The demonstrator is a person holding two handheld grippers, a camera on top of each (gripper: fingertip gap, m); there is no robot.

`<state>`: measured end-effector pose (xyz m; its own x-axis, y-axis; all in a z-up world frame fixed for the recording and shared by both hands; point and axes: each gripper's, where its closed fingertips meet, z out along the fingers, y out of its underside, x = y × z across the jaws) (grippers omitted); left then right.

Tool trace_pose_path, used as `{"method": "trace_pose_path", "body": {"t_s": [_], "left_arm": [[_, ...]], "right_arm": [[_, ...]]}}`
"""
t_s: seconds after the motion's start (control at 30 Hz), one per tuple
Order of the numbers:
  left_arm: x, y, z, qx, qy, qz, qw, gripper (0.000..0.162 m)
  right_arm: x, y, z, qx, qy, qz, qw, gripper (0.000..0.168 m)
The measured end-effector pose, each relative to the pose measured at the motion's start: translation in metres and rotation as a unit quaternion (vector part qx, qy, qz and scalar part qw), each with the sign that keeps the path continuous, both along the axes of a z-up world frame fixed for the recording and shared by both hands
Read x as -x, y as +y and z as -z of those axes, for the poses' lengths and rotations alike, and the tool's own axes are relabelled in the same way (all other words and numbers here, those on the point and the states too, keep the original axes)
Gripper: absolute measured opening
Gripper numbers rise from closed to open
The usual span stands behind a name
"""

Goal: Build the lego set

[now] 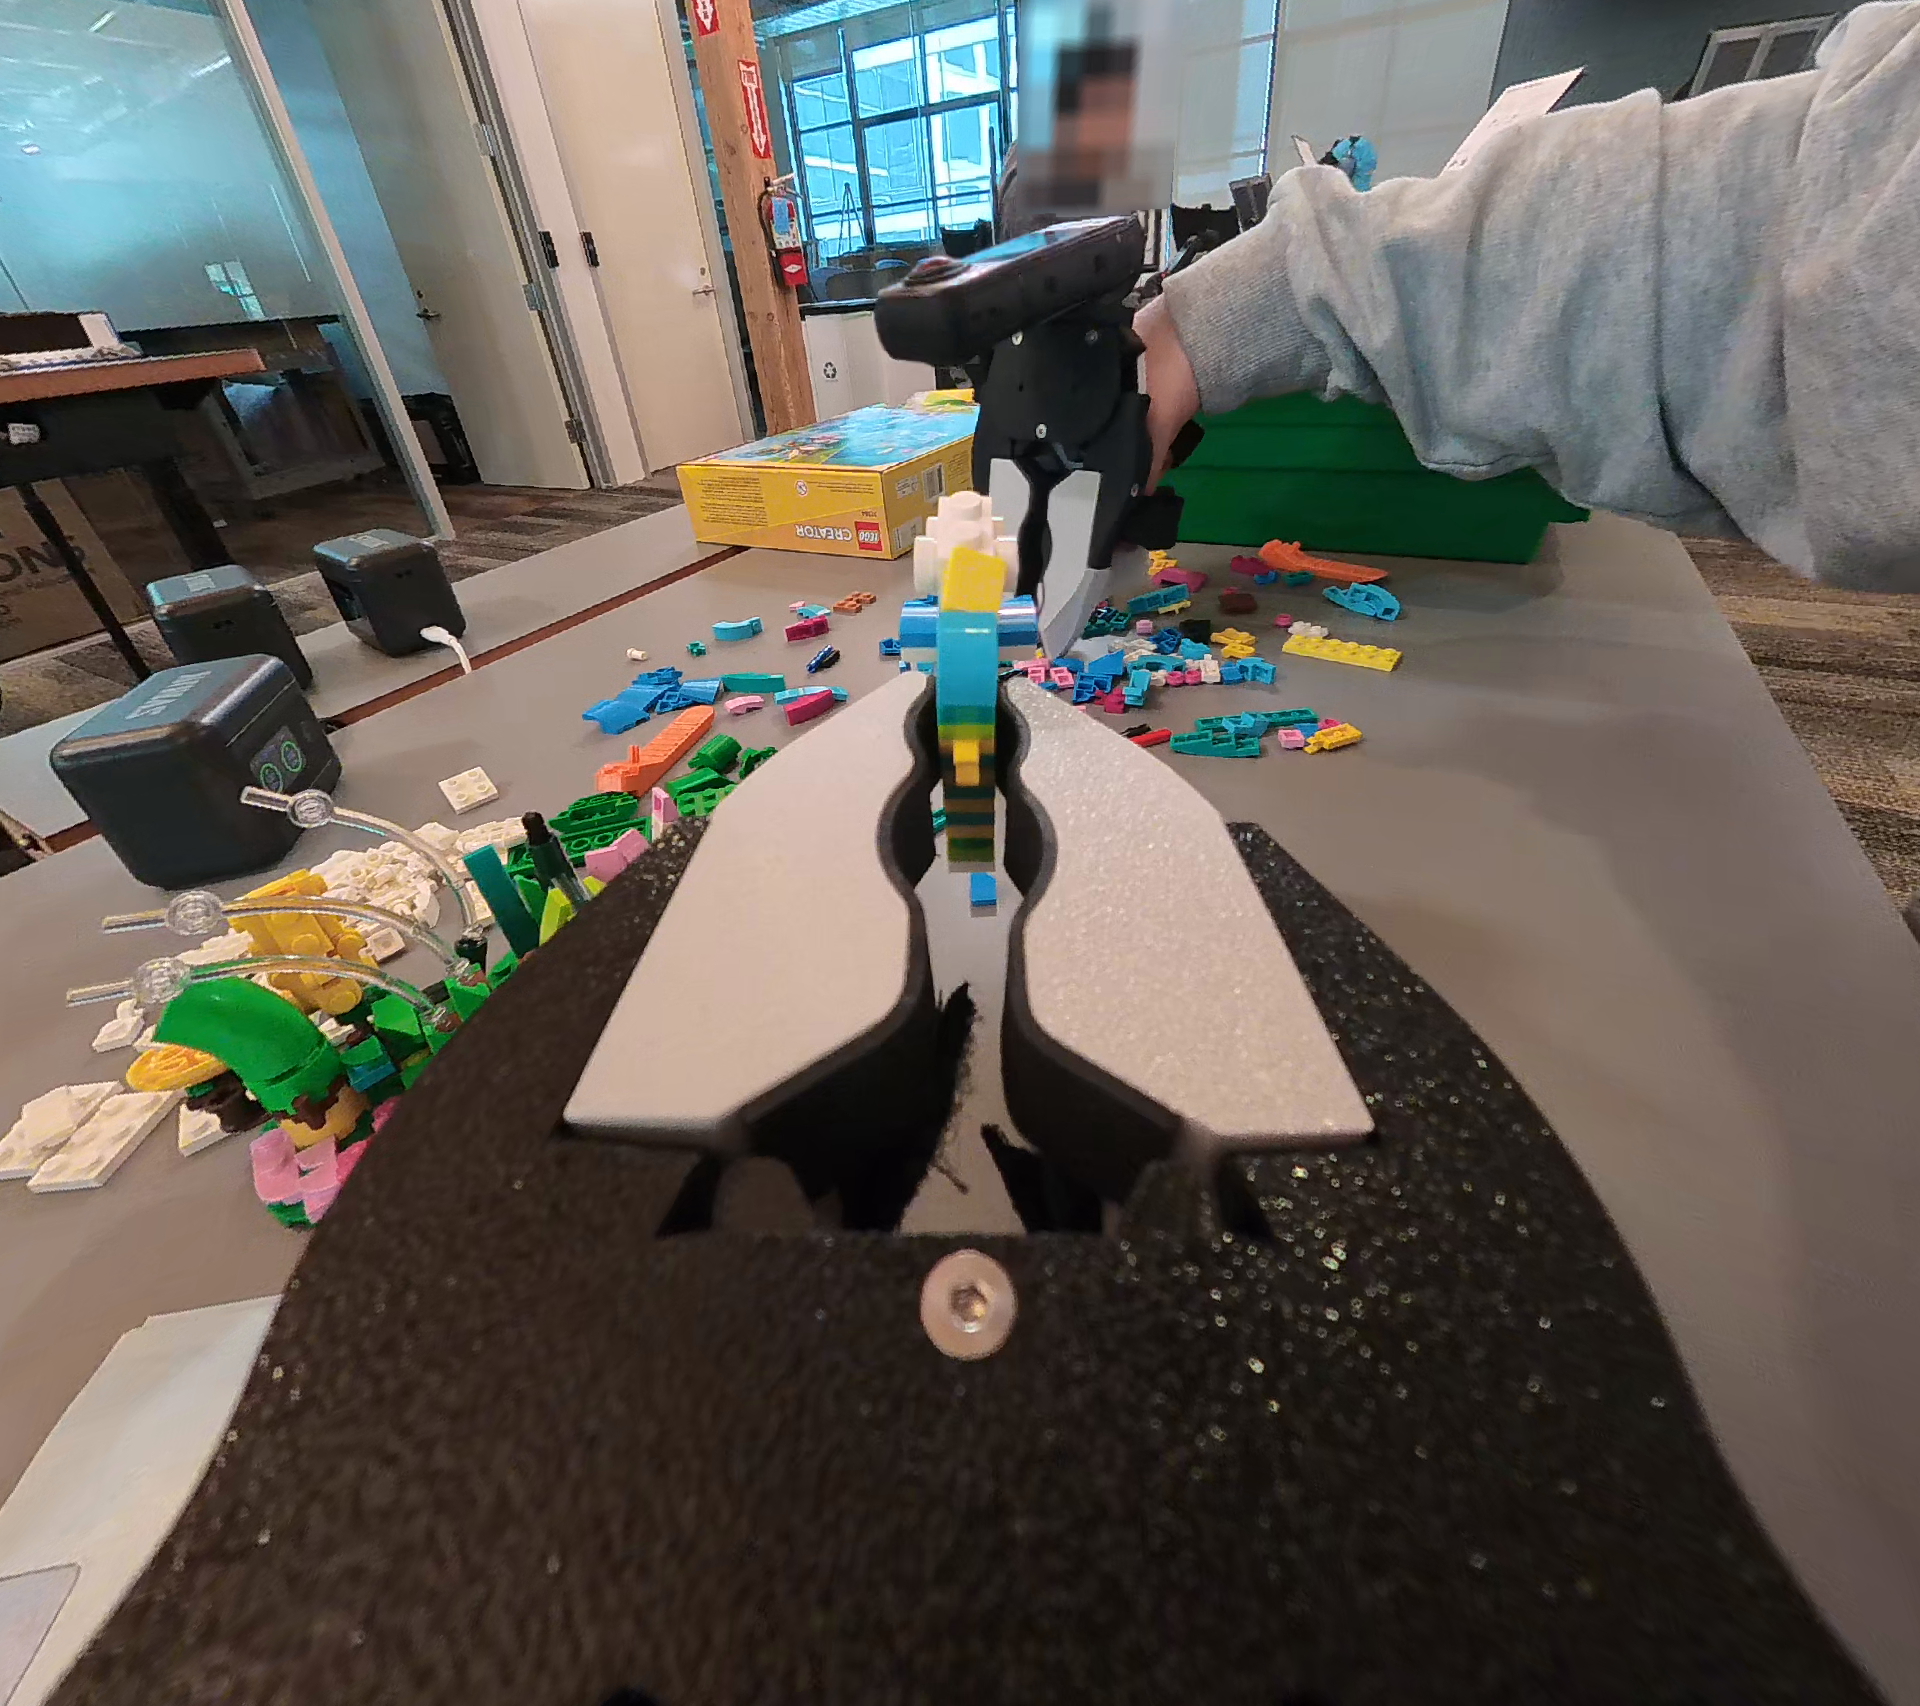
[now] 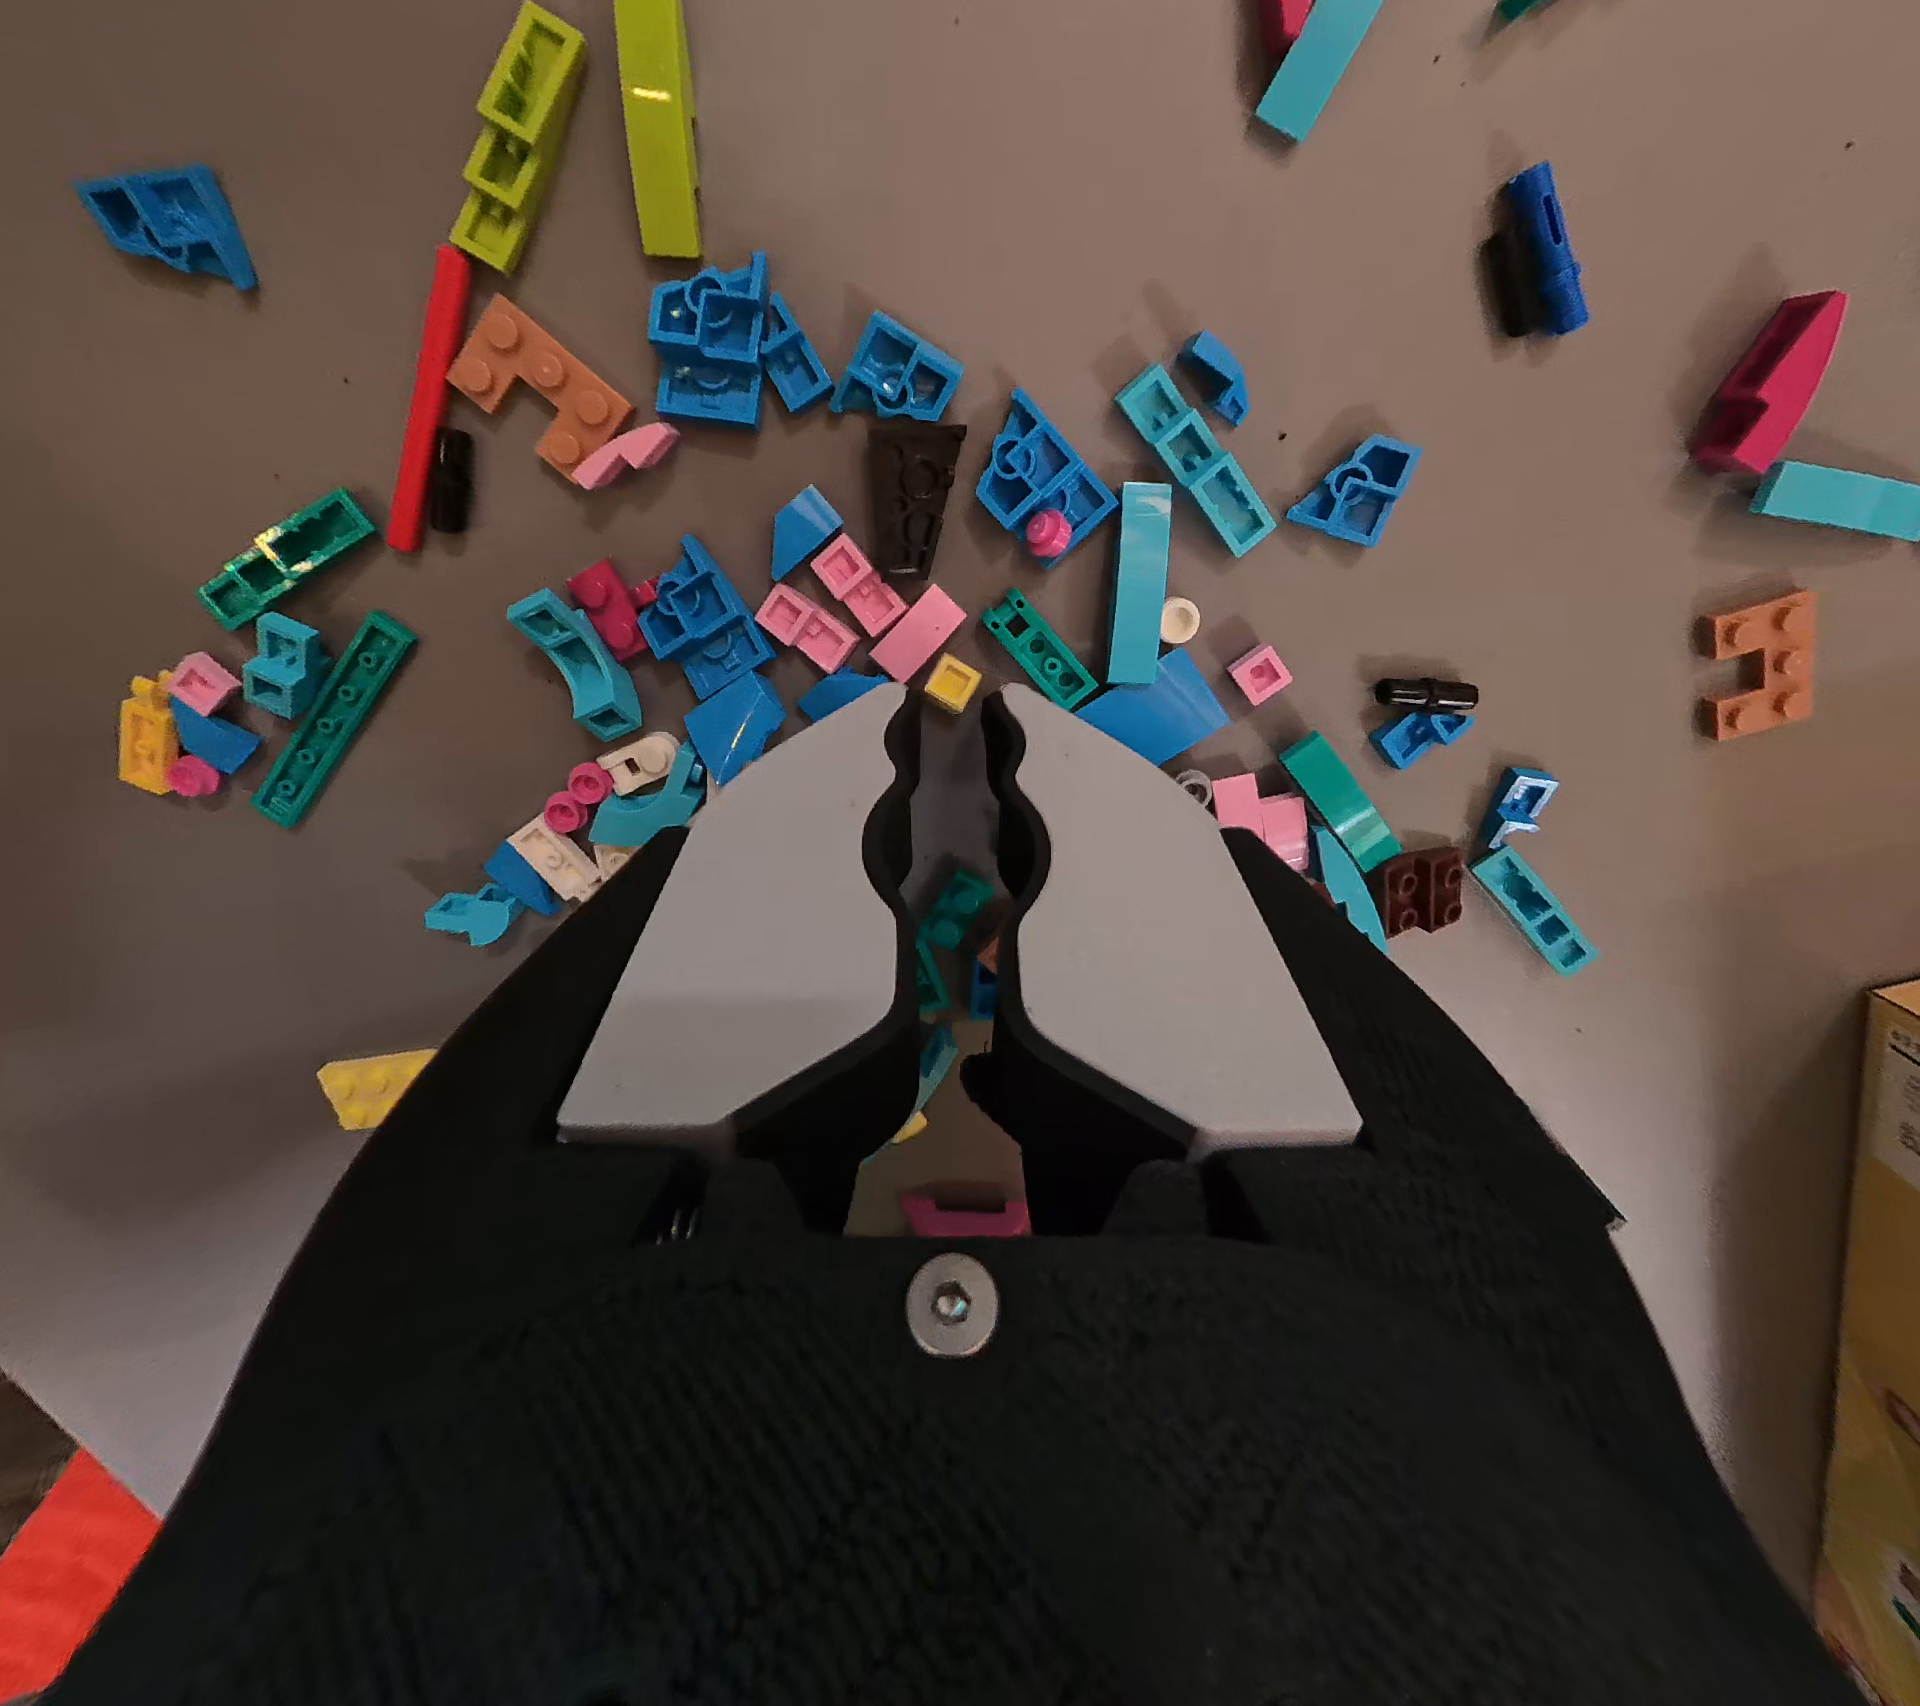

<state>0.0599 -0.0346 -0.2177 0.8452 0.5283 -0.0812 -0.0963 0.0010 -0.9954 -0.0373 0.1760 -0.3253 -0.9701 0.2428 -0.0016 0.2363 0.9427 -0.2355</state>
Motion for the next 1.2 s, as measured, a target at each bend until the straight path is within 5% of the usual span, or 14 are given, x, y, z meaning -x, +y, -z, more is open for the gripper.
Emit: {"method": "trace_pose_path", "body": {"t_s": [0.6,0.93,1.2], "left_arm": [[-0.001,0.0,0.001,-0.001,-0.004,0.002,1.0,0.008],[-0.002,-0.001,-0.001,-0.003,-0.002,0.001,1.0,0.008],[-0.002,-0.001,-0.001,-0.002,-0.002,0.001,1.0,0.008]], "right_arm": [[0.0,-0.014,-0.016,-0.008,0.098,-0.053,0.994,0.0],[0.007,0.006,-0.002,-0.017,0.055,0.011,0.998,0.007],[0.003,-0.008,-0.001,0.057,-0.01,0.058,0.997,0.012]]}}
